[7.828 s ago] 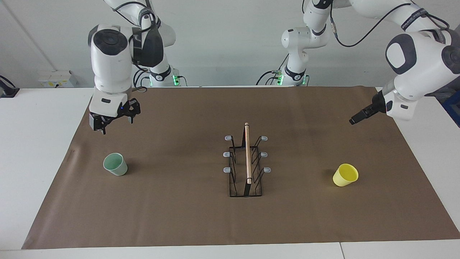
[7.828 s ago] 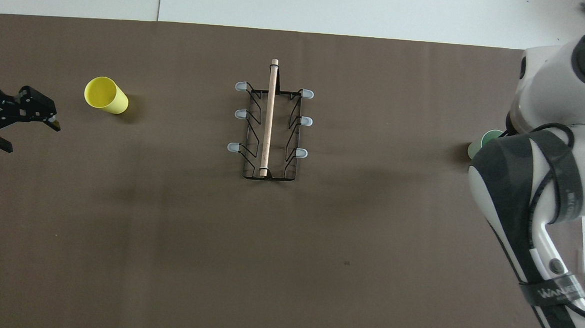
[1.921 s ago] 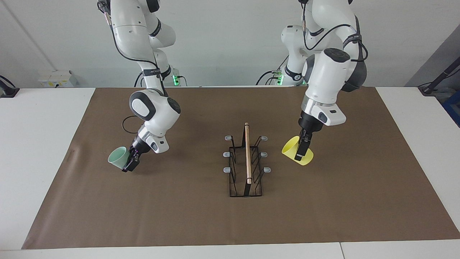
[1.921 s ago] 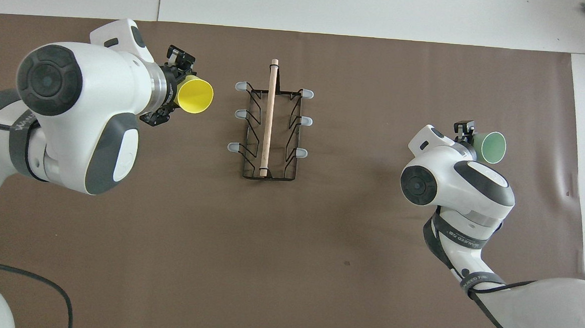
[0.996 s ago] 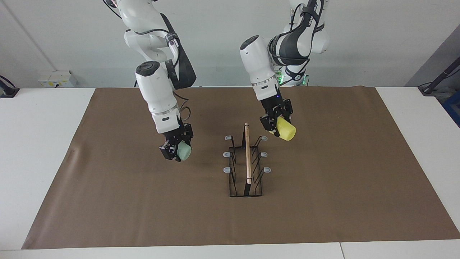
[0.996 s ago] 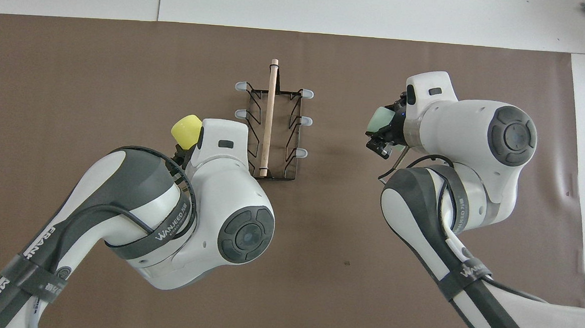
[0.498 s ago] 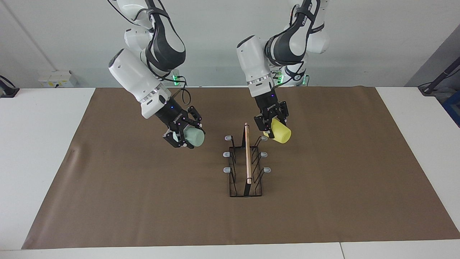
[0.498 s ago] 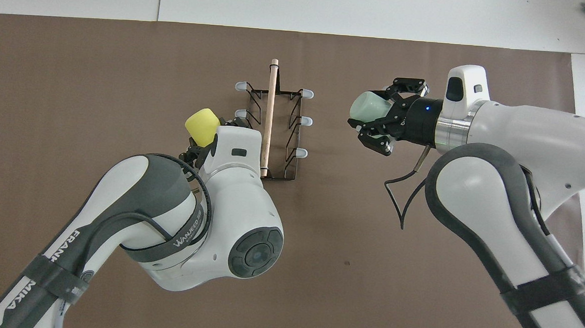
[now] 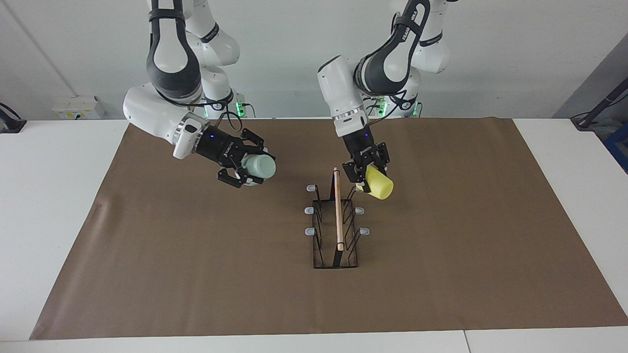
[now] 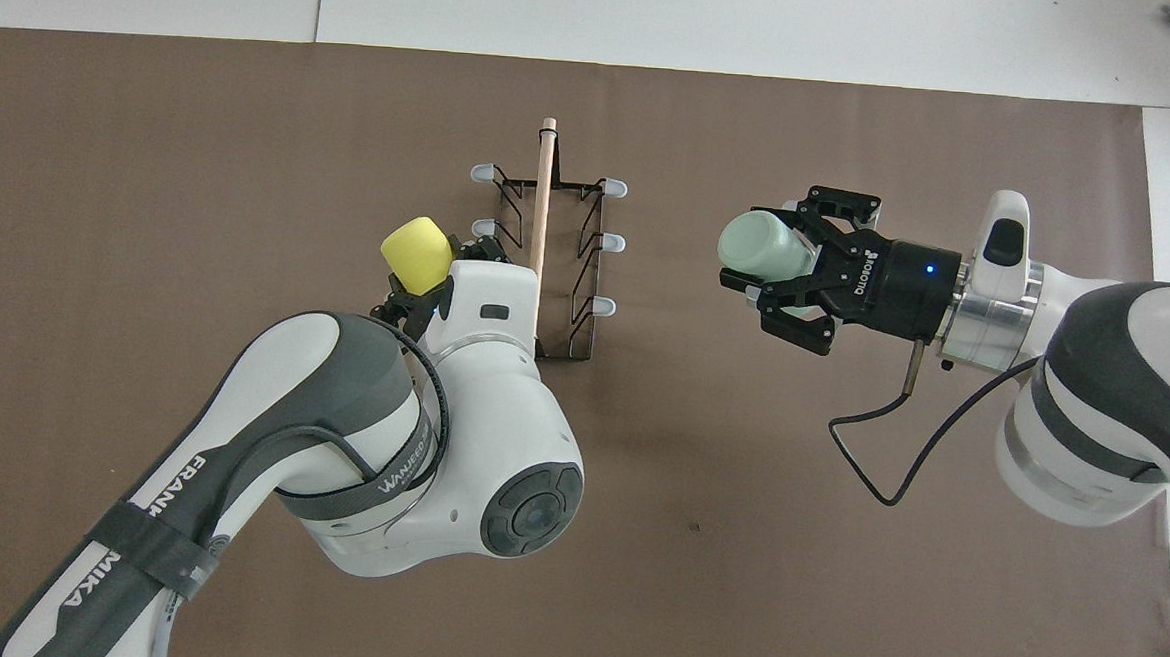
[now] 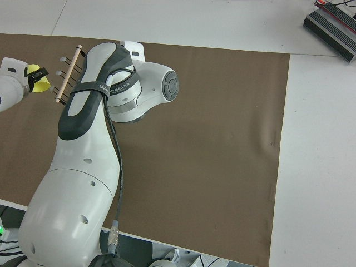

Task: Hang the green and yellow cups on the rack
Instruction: 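Hang the yellow cup on a peg while the right gripper hangs the green cup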

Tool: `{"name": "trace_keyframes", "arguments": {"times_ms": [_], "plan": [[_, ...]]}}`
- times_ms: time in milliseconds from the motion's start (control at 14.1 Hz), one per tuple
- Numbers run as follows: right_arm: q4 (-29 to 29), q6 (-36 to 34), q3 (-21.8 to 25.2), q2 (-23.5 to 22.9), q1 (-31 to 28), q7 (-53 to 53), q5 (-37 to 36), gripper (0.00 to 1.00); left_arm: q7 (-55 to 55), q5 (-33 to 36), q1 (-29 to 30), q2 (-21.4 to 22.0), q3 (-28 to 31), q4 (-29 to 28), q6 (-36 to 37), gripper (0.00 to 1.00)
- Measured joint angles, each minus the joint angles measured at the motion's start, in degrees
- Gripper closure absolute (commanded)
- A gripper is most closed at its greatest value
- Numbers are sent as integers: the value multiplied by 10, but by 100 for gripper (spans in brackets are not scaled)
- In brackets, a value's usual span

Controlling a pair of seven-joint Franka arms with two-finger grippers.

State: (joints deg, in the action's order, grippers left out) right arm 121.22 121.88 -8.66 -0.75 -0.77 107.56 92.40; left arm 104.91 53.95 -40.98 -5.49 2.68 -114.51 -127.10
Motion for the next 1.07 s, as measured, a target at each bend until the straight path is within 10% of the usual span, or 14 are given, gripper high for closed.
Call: {"name": "trace_keyframes", "arguments": {"times_ms": [427,1067], "plan": [[71,-19,-5,-3,73,178,323,100,6,20,1,-23,6,30,24,100],[21,-32,-6,-124,146,324,483,100,6,24,-2,-48,3,29,25,100]]}}
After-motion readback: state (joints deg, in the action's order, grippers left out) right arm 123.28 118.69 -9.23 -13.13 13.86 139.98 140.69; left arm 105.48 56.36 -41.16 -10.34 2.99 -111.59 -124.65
